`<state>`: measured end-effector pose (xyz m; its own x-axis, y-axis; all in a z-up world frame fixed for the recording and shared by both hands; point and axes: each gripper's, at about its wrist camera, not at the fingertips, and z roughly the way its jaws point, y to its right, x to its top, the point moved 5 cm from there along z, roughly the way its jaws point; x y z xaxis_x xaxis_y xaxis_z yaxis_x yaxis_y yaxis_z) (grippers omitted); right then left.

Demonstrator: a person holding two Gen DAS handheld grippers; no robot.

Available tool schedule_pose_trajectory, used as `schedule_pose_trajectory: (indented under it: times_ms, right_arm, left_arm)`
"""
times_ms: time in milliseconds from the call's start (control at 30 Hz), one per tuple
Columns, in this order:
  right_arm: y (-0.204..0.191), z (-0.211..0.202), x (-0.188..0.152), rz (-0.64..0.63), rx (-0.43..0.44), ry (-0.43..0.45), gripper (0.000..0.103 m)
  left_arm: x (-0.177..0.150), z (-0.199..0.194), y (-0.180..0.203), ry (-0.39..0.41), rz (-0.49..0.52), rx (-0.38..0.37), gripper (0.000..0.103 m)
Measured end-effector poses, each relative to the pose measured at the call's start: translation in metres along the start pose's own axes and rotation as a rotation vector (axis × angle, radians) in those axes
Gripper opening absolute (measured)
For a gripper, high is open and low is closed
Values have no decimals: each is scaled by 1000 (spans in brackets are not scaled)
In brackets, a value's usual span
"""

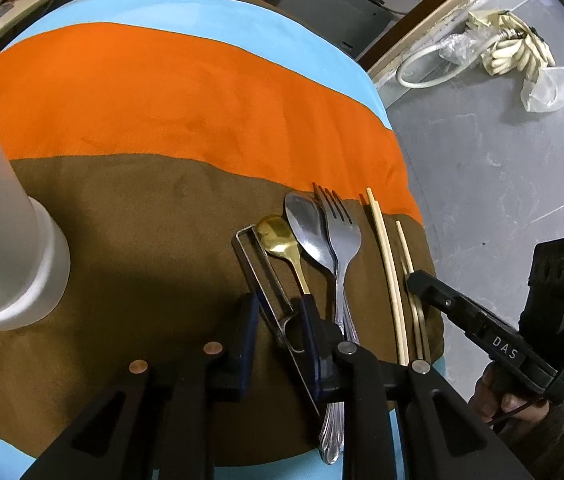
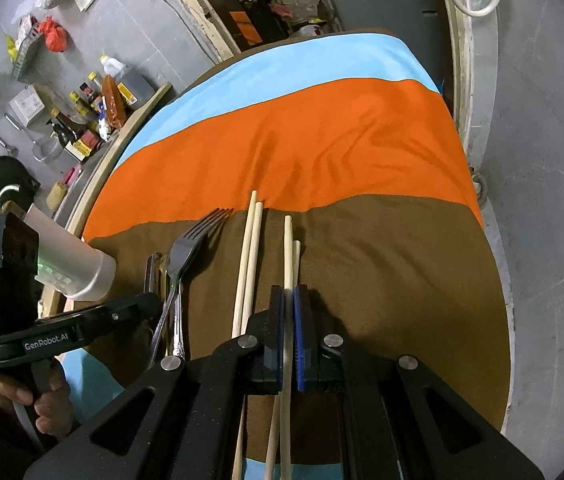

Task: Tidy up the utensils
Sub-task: 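Lower the left tool to the metal peeler while the right tool lowers to the chopsticks, then close the left tool on the peeler while the right tool grasps one chopstick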

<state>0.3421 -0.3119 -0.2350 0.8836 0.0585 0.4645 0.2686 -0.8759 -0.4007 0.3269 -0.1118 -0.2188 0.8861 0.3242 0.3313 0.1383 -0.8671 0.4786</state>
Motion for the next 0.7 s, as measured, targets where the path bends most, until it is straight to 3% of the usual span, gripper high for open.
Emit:
schedule_pose_trajectory:
  times_ms: [400, 700]
  right_arm:
    - [-4, -13, -1, 11, 1, 27, 5]
    - [-16, -52, -9, 32, 2, 176, 5]
  left_arm:
    - [-4, -9, -2, 21, -17, -46, 18]
    - [-16, -52, 14, 183, 127, -70, 18]
